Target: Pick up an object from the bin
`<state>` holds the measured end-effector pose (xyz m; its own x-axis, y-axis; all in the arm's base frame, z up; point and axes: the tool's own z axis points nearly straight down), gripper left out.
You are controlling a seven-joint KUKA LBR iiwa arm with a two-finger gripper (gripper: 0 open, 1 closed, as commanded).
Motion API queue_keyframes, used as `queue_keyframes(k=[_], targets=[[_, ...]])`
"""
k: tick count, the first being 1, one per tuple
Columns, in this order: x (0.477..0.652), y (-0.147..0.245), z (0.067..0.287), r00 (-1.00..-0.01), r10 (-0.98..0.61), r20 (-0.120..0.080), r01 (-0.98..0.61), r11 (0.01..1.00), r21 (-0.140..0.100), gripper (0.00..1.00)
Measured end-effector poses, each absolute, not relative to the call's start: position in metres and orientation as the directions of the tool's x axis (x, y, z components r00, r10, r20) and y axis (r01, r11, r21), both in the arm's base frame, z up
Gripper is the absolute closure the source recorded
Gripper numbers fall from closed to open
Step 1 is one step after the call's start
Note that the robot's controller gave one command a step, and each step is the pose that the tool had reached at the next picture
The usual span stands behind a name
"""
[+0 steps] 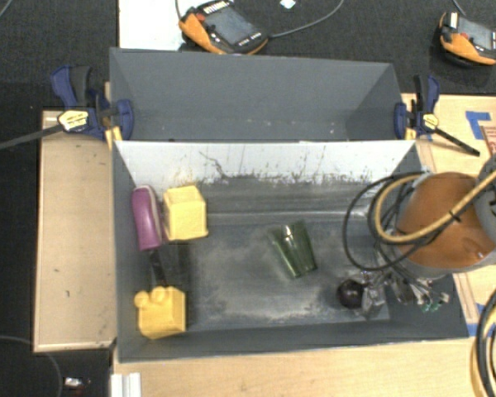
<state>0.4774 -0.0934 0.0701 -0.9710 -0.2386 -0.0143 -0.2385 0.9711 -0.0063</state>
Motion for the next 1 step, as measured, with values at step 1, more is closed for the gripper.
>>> queue_keyframes(k=[1], targets=[[0.4774,-0.0933,0.0737,-0.970,-0.241,-0.016,-0.241,0.971,-0.007,1.00]])
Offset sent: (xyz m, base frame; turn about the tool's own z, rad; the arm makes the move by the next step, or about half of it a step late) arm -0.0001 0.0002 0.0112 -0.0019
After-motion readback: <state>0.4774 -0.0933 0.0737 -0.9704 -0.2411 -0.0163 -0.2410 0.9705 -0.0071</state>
